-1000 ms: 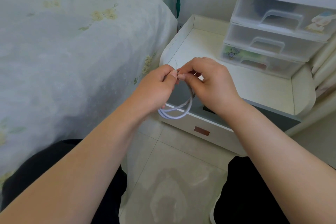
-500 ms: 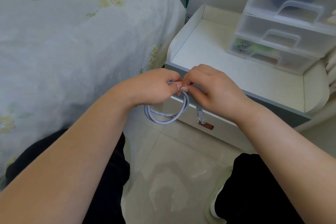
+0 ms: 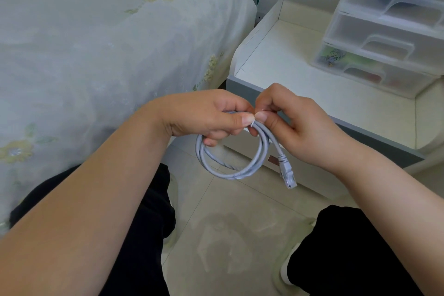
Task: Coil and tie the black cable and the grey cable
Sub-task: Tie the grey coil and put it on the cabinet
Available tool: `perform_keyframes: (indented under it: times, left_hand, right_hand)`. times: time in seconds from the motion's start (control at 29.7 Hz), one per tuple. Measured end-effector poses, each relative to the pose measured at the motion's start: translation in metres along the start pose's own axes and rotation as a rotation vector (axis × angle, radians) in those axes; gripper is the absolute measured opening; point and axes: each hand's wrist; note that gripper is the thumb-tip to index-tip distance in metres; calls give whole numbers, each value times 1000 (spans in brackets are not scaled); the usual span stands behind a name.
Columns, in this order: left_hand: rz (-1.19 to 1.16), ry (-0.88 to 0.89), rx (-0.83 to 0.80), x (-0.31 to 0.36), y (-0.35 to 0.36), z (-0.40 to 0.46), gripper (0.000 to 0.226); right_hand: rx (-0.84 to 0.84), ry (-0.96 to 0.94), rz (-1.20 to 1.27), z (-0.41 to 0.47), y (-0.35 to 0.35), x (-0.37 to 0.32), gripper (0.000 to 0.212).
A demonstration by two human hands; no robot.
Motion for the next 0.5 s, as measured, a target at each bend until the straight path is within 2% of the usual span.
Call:
perform_keyframes:
  times: [0.1, 0.24, 0.4, 0.5]
  left_hand:
    - [42, -28, -11, -2, 2, 0, 16]
    - [297, -103, 86, -4, 6, 6, 22]
    - [459, -99, 244, -5, 15, 15, 27]
    - [483, -108, 331, -9, 18, 20, 19]
  right_hand:
    - [-58, 32, -34, -3, -1, -1, 9]
    - [-129, 66, -151, -3, 5, 7, 8]
    - [-93, 207, -40, -2, 11, 18, 6]
    - [-65, 278, 22, -1, 13, 23, 10]
Point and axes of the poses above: each hand's wrist, its own z-axis towards the middle knuckle, its own y-axis out of the palm, x = y × z, and after that the axes turned 3 degrees about -y, right-handed
